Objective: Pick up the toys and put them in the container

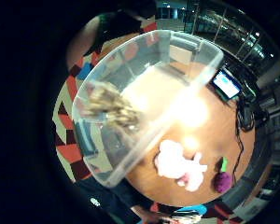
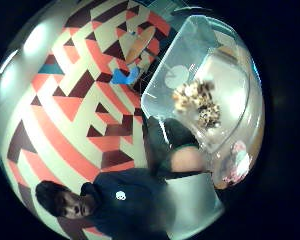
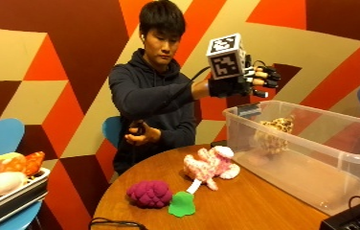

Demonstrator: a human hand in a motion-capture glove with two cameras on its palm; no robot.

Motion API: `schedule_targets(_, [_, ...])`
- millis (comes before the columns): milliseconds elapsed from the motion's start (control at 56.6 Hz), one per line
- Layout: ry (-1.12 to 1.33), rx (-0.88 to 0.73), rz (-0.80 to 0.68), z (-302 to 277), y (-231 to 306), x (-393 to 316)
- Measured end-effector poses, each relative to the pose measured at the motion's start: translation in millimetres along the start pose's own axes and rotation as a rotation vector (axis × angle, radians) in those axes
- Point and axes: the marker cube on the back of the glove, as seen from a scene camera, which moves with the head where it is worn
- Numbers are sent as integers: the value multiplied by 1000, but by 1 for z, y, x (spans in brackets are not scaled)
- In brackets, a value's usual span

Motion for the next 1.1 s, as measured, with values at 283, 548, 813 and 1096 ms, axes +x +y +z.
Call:
schedule_targets(283, [42,-16,207,-19,101,101])
schedule_targets(548, [24,-130,368,70,133,158])
schedule_targets(813, [329,-170,297,101,126,179])
schedule_targets(1096, [103,-13,300,110,108,187])
